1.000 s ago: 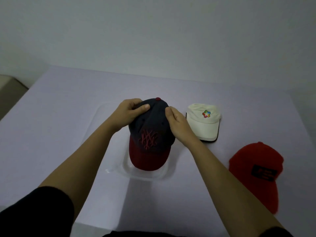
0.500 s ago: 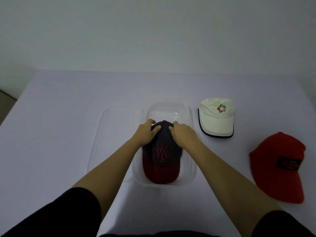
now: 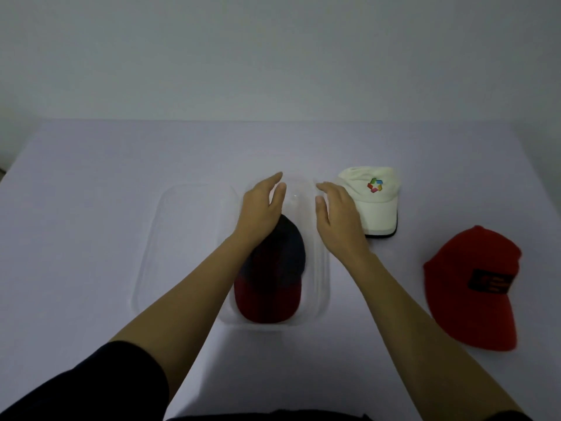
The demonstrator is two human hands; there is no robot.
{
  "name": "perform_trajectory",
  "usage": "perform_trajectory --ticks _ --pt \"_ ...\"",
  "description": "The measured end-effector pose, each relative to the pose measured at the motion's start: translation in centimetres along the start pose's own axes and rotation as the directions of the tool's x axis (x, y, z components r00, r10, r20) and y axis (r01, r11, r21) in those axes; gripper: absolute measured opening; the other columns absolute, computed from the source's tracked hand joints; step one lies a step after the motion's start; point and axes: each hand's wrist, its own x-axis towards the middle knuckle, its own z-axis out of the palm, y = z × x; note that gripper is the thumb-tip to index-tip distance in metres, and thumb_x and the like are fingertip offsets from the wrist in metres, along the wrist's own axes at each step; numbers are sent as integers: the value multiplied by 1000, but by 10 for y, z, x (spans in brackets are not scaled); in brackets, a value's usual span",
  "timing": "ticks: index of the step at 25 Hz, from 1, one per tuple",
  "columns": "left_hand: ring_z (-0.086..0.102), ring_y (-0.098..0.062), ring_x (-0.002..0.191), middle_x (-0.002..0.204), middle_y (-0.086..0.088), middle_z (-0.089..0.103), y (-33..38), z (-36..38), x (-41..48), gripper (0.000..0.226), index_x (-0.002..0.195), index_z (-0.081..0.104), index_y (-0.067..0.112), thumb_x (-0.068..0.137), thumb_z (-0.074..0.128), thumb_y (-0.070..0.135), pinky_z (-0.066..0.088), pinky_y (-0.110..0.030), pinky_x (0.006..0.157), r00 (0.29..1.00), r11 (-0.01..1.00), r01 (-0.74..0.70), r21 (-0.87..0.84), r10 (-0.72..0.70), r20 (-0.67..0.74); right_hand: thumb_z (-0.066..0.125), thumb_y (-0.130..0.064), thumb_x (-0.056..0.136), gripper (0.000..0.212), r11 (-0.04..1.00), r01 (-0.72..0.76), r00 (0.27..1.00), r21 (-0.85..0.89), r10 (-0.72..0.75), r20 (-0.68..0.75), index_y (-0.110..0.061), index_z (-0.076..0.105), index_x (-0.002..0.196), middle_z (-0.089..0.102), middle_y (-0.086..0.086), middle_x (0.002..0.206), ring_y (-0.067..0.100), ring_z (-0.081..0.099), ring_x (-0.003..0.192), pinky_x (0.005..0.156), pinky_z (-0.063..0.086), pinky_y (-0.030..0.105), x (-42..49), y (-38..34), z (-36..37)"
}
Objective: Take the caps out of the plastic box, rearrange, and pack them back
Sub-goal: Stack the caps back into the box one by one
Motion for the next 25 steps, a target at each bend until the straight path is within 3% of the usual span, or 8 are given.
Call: perform_trajectory --ticks 4,7,11,13,15,18,21,25 --pt "49 -10 125 137 -3 55 51 54 -4 38 134 50 12 99 43 24 34 -15 102 996 992 11 -124 0 86 34 -33 96 41 998 -42 993 42 46 -105 -9 53 124 51 11 134 24 42 128 109 28 26 -7 44 -53" --pt "55 -6 118 130 3 61 83 111 -15 38 129 57 17 94 52 30 40 -22 103 948 938 186 -291 -93 306 46 -31 92 37 992 -127 979 -11 123 -161 -10 57 121 44 16 139 28 38 131 105 24 24 -27 99 -113" --pt "55 -8 115 128 4 58 109 187 -28 52 134 52 16 87 63 36 42 -17 91 862 931 284 -231 -142 487 54 -47 84 52 965 -260 940 -24 247 -236 -12 53 122 46 14 136 25 39 130 110 28 34 -51 186 -194" --pt "53 -10 116 130 3 55 113 228 -29 62 137 47 15 83 66 41 41 -24 97 806 924 338 -177 -186 562 59 -53 83 64 913 -408 905 29 408 -118 -13 45 131 44 9 139 22 38 131 111 31 40 -57 225 -224" --pt "55 -12 117 131 3 56 112 262 -31 72 136 47 17 76 70 50 44 -30 101 739 901 411 -142 -238 630 69 -51 74 86 827 -552 826 105 524 209 -17 30 142 39 5 142 20 41 129 107 35 36 -63 254 -239" --pt "64 -12 107 125 -2 63 114 294 -32 67 132 49 18 74 76 38 53 -26 88 656 865 476 -155 -233 718 87 -51 48 112 756 -622 731 206 465 500 -26 30 141 49 -4 136 14 54 119 99 48 39 -70 281 -239" --pt "64 -15 106 123 -5 64 120 303 -27 64 128 52 17 71 80 19 53 -27 89 627 852 496 -167 -218 748 91 -33 50 95 723 -616 737 314 388 553 -28 44 134 60 -5 127 13 60 114 95 51 37 -69 289 -235" --pt "63 -27 110 119 -12 66 126 296 -15 60 122 59 9 63 74 10 49 -39 99 436 841 539 -43 -235 869 84 -3 60 63 704 -598 745 383 312 590 -25 62 115 70 -1 112 16 66 106 92 52 33 -68 275 -237"
